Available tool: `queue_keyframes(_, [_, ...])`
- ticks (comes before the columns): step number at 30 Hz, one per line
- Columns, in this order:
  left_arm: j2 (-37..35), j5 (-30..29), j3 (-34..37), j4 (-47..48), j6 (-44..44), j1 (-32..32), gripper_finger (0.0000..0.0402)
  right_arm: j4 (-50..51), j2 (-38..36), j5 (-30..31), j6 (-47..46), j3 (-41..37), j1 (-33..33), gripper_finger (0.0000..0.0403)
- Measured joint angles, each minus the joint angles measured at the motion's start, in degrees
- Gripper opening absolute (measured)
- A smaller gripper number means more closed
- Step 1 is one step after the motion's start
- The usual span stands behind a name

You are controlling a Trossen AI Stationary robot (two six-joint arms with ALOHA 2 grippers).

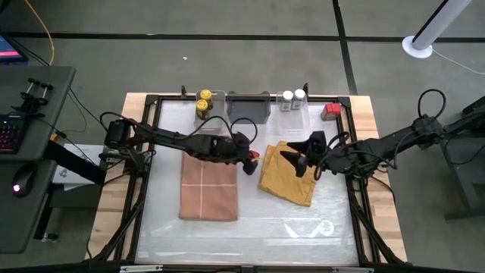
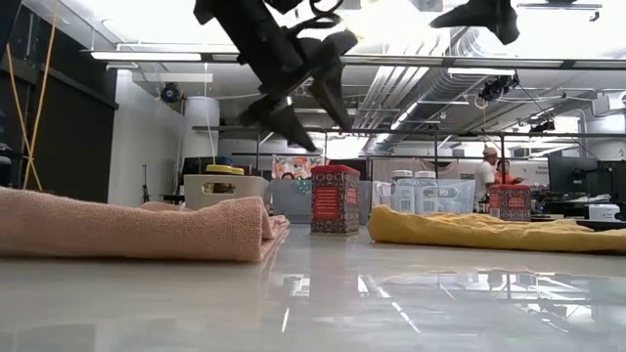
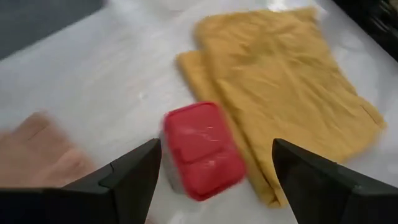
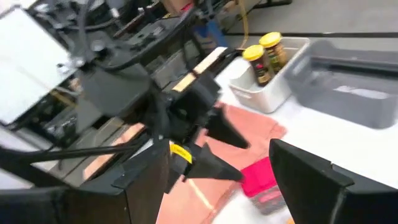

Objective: Sort spices by type
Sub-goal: Put the bottom red seasoning can into the black bin

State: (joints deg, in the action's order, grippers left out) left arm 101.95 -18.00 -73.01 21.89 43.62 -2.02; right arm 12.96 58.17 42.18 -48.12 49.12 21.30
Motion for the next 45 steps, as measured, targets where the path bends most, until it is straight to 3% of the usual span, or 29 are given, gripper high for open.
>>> queue_keyframes(2, [0.0,-0.2,0.0,1.6,5.2,0.6,0.0294,0.9,0.0,1.3,-0.6,0.0,0.0,0.027])
queue_keyframes(5, [0.0,5.4,0.0,1.3,9.9,2.5,0.0294,1.6,0.0,2.3,-0.9,0.0,0.0,0.027])
queue_keyframes(12, [1.7,8.3,-4.0,3.9,7.0,5.1,0.0294,1.6,0.0,2.8,-1.2,0.0,0.0,0.027])
queue_keyframes(18, [6.1,6.4,-11.8,14.1,0.4,4.1,0.0294,2.1,0.0,2.9,-2.2,0.0,0.0,0.027])
queue_keyframes(23, [9.1,2.1,-16.7,18.3,-0.2,2.1,0.0294,2.3,0.0,3.1,-2.4,0.0,0.0,0.027])
queue_keyframes(45, [16.4,-0.8,-18.2,18.8,5.3,0.8,0.0294,3.2,0.0,3.6,-2.9,0.0,0.0,0.027])
